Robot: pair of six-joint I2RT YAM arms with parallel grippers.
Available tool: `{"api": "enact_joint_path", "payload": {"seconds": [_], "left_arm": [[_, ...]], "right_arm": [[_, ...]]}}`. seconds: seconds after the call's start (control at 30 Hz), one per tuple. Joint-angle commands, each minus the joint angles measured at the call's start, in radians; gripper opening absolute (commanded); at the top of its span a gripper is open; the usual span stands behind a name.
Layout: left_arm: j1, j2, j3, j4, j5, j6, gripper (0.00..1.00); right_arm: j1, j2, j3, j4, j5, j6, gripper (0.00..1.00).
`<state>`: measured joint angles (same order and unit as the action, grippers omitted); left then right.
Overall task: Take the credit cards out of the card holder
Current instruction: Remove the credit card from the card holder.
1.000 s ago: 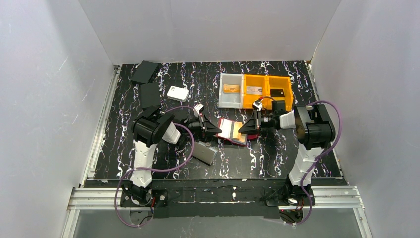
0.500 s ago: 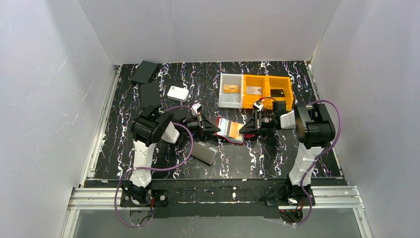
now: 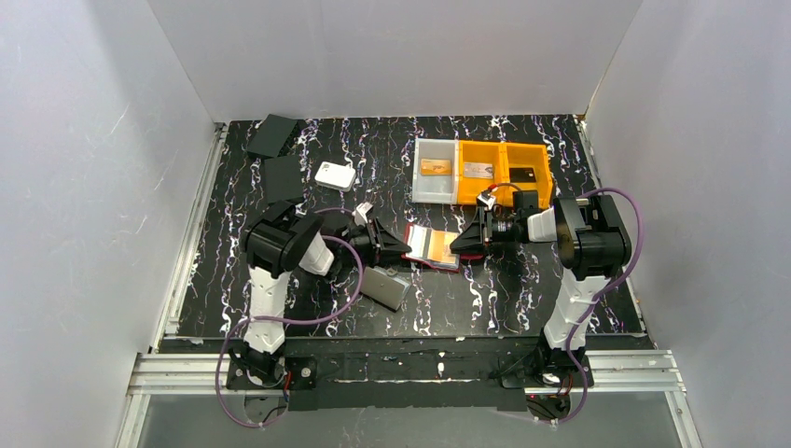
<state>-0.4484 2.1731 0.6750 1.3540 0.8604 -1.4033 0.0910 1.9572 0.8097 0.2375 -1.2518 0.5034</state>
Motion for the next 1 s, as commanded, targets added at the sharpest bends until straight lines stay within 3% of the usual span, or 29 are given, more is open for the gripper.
{"api": "enact_joint_path", "payload": {"seconds": [0.0, 0.2, 0.37, 0.43, 0.67, 0.97], "left_arm": [[0.007, -0.141, -0.026, -0.244, -0.055, 0.153, 0.34], [0.006, -0.335, -0.03, -0.623, -0.188, 0.369, 0.36], [0.006, -0.468, -0.005, -0.787, -0.261, 0.482, 0.36], [0.003, -0.494, 0.022, -0.812, -0.245, 0.498, 0.35], [-0.05, -0.499, 0.139, -0.842, -0.173, 0.504, 0.17], [-0.119, -0.351, 0.254, -0.901, -0.141, 0.505, 0.16]], "right_arm": [[0.002, 0.012, 0.028, -0.047, 0.041, -0.051, 0.41], [0.003, 0.009, 0.035, -0.074, 0.053, -0.073, 0.41], [0.006, 0.008, 0.041, -0.09, 0.054, -0.09, 0.41], [0.007, 0.008, 0.045, -0.101, 0.055, -0.099, 0.41], [0.009, 0.005, 0.052, -0.12, 0.057, -0.117, 0.41], [0.015, 0.002, 0.068, -0.155, 0.049, -0.145, 0.41]]}}
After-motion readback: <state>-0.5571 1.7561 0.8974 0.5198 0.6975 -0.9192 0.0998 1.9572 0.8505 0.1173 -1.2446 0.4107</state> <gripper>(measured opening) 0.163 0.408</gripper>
